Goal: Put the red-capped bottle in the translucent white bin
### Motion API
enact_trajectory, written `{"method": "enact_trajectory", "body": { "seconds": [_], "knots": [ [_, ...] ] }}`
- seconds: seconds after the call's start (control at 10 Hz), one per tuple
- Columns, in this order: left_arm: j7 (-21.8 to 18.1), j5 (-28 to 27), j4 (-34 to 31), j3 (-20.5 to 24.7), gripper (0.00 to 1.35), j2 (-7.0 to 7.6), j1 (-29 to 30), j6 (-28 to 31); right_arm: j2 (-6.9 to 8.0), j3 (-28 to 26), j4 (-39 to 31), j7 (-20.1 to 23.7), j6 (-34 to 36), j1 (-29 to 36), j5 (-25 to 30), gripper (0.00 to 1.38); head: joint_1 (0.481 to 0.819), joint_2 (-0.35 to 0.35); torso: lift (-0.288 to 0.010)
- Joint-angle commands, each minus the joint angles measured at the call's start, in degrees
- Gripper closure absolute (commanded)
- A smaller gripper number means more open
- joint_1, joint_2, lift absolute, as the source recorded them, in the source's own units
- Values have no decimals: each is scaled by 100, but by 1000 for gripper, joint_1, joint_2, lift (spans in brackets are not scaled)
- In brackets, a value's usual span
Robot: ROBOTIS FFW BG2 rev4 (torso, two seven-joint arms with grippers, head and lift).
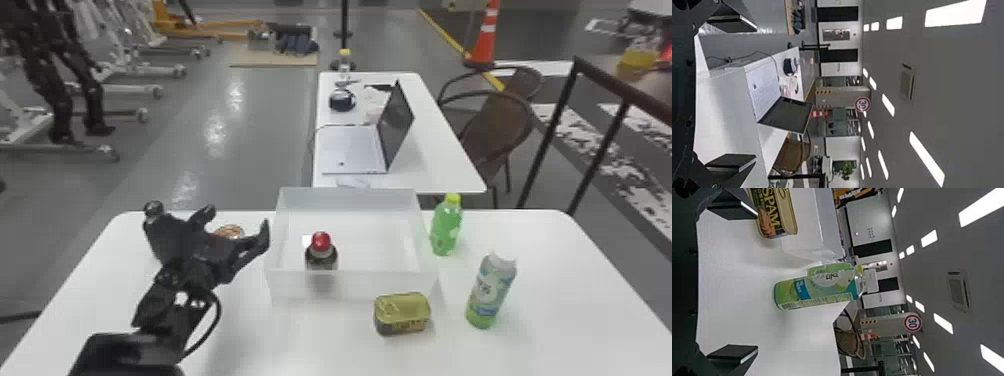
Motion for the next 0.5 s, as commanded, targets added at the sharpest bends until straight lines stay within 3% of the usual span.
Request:
{"method": "enact_trajectory", "body": {
  "seconds": [0.0,0.2,0.4],
  "knots": [
    [7,54,-844,486,137,7,820,216,5,-13,-38,1,0,49,2,99,549,0,-100],
    [192,169,-1591,987,137,-152,1796,287,5,-22,-126,-61,0,145,2,99,549,0,-100],
    [271,151,-1969,1339,137,-468,2516,146,5,-22,-205,-140,0,251,2,99,549,0,-100]
  ]
}}
